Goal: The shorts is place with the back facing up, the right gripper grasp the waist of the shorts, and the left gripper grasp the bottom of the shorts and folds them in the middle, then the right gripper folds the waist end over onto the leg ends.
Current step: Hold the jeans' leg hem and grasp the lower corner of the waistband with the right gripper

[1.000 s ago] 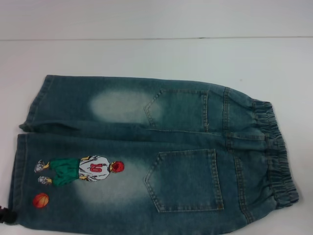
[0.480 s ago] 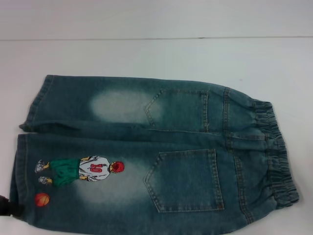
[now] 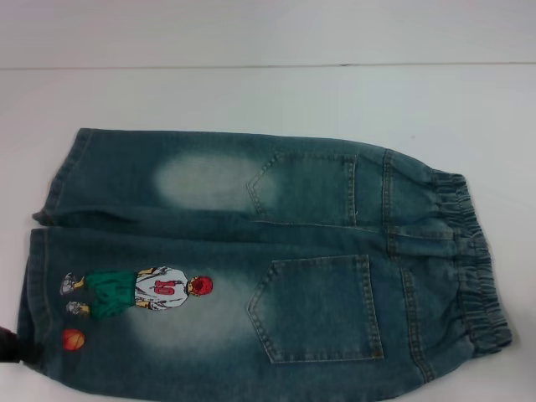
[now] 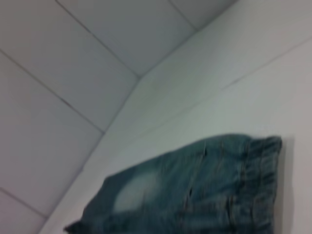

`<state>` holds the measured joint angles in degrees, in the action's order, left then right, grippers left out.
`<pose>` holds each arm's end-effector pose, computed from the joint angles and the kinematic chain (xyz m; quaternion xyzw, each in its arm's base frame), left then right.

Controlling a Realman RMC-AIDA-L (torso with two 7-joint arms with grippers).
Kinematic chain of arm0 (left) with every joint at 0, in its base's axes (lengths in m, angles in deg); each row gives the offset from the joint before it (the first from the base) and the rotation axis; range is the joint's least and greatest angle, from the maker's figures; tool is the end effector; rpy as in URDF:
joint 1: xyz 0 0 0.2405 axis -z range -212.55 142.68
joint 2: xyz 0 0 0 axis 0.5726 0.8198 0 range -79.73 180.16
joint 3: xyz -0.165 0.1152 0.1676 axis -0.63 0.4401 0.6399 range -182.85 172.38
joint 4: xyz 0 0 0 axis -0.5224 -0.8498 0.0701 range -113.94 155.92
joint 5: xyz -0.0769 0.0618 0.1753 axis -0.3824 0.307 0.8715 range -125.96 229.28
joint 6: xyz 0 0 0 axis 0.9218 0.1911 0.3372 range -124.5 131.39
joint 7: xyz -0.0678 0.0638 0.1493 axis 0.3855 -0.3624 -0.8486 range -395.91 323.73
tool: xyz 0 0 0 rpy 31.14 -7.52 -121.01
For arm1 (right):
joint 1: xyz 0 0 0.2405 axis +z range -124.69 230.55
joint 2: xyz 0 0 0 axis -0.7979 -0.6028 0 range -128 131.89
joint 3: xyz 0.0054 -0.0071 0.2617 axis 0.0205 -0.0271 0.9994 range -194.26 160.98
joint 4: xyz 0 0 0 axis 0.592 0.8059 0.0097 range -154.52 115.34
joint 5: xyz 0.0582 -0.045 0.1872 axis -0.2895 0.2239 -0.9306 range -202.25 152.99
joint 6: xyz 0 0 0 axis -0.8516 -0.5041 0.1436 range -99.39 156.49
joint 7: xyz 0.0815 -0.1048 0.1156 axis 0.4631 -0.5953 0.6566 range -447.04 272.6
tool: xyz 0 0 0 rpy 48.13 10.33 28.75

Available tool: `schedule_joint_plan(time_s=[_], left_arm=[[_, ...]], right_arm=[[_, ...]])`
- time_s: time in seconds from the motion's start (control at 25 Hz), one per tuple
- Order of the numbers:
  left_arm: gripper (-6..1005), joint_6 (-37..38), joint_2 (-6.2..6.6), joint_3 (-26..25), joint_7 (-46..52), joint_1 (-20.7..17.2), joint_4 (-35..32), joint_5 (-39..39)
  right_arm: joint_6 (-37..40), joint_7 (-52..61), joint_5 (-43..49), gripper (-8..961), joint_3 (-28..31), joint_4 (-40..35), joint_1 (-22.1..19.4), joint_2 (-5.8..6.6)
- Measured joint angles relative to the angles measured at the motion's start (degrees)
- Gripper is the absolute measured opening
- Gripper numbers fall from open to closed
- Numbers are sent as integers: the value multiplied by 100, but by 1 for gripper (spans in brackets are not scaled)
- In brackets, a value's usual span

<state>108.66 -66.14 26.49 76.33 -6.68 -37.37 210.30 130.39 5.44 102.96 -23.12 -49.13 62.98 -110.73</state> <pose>-0.3437 0.2736 0.0366 -0.8687 -0.4820 0.0874 0.0741 0.3822 0.2044 0.0408 -0.7470 0.5377 0.3352 0.2012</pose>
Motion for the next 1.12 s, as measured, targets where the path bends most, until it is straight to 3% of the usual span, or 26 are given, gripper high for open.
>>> schedule_joint_plan(time_s=[0.56,1.12], left_arm=[[48,-42,15,0,31,52,-1,0],[48,-71,17,0,34,78,5,-1]], right_arm=[[-211,201,1067,849,-29,80,513,-70],[-532,261,1172,850,-281,306,617,-72]])
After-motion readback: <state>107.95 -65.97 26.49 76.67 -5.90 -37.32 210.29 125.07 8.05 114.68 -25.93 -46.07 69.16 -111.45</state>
